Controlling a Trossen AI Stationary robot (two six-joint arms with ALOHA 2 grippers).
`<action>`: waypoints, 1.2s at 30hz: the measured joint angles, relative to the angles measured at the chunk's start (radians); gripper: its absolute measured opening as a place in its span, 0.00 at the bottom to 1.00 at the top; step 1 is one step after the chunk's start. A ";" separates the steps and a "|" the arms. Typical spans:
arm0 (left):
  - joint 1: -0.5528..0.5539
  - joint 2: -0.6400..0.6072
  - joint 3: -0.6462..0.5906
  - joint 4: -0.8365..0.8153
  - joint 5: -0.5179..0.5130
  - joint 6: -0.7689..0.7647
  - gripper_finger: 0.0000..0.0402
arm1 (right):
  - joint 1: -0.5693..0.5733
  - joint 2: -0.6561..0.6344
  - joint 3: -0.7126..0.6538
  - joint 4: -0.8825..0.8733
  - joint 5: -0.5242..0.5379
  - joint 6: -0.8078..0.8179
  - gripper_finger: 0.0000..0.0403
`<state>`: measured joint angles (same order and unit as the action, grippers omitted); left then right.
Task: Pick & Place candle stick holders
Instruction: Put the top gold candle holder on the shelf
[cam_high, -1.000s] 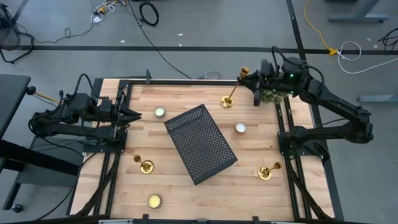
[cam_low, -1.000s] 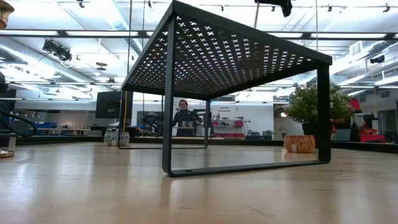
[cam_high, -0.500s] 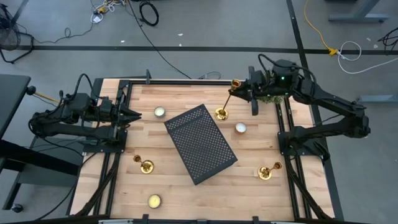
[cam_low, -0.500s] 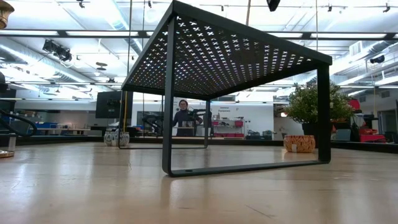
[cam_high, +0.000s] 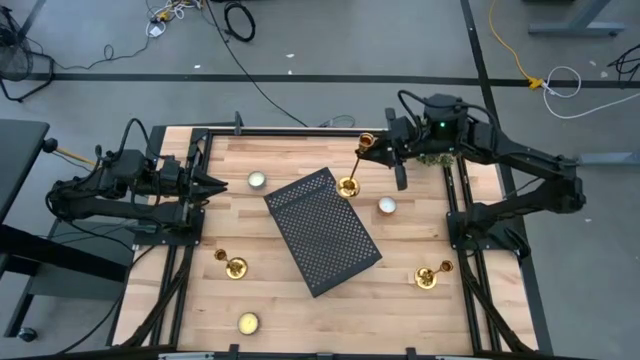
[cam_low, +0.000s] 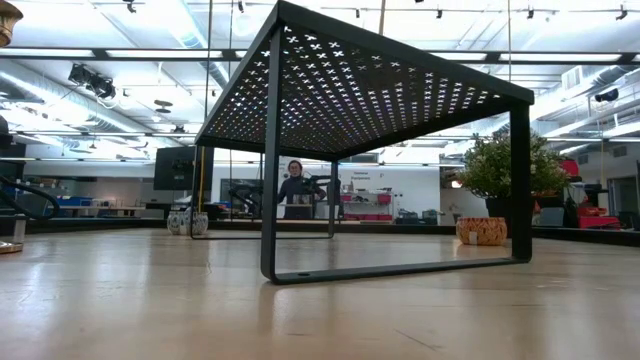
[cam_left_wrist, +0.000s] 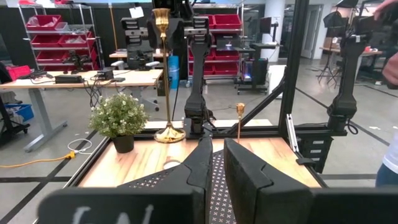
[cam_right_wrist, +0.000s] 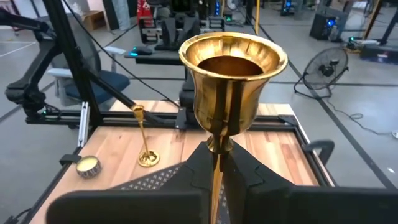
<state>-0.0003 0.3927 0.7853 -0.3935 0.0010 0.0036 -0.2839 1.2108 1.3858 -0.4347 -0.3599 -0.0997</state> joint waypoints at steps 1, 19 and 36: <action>0.000 0.000 0.000 0.000 0.000 0.000 0.11 | 0.004 0.005 0.010 -0.005 0.000 -0.002 0.04; 0.000 0.000 0.000 0.000 0.000 0.000 0.11 | 0.080 0.097 0.149 -0.103 0.000 -0.055 0.04; 0.000 0.000 0.000 0.000 0.000 0.000 0.11 | 0.145 0.120 0.148 -0.109 0.002 -0.079 0.04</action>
<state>-0.0006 0.3927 0.7853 -0.3935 0.0010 0.0036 -0.1391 1.3308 1.5341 -0.5440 -0.3576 -0.1789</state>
